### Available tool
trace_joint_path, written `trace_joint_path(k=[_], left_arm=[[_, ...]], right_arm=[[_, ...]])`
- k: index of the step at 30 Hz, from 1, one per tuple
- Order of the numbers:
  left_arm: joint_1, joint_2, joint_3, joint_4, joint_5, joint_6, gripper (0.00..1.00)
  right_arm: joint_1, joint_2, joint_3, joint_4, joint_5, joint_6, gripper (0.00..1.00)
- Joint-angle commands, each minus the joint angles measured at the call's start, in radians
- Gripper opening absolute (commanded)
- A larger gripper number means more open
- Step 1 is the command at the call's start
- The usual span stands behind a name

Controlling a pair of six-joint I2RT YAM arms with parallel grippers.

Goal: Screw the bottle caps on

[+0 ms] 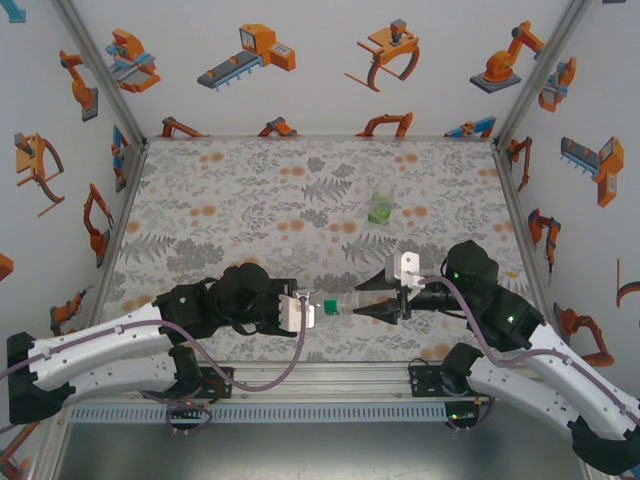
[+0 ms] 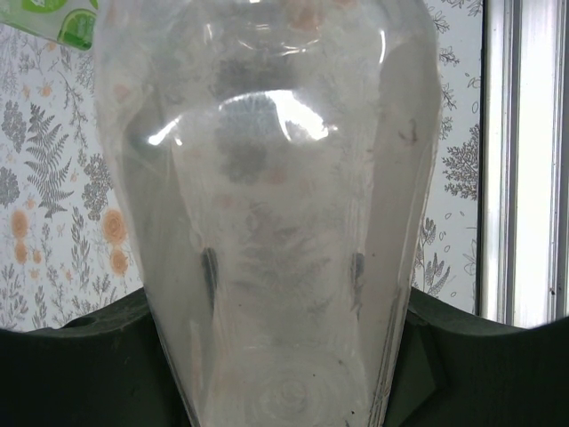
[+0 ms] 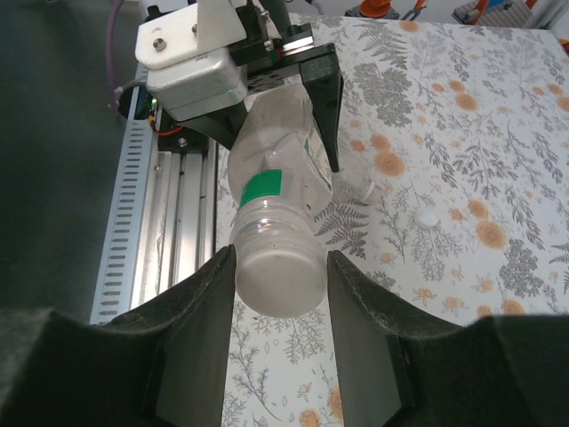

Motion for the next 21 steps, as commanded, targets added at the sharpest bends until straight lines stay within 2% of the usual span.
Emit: trace_joint_path(k=[1, 7, 14, 21], left_arm=[[-0.008, -0.011, 0.026, 0.079, 0.014, -0.026, 0.0], [-0.009, -0.014, 0.031, 0.088, 0.008, -0.035, 0.0], [-0.018, -0.019, 0.029, 0.088, 0.043, -0.022, 0.0], [-0.019, 0.016, 0.044, 0.093, 0.04, -0.021, 0.0]], right_arm=[[0.005, 0.0, -0.018, 0.023, -0.083, -0.01, 0.0], [0.007, 0.004, -0.023, 0.03, -0.098, -0.008, 0.0], [0.016, -0.012, -0.04, 0.073, -0.026, -0.002, 0.0], [0.017, 0.002, -0.05, 0.102, -0.013, 0.059, 0.0]])
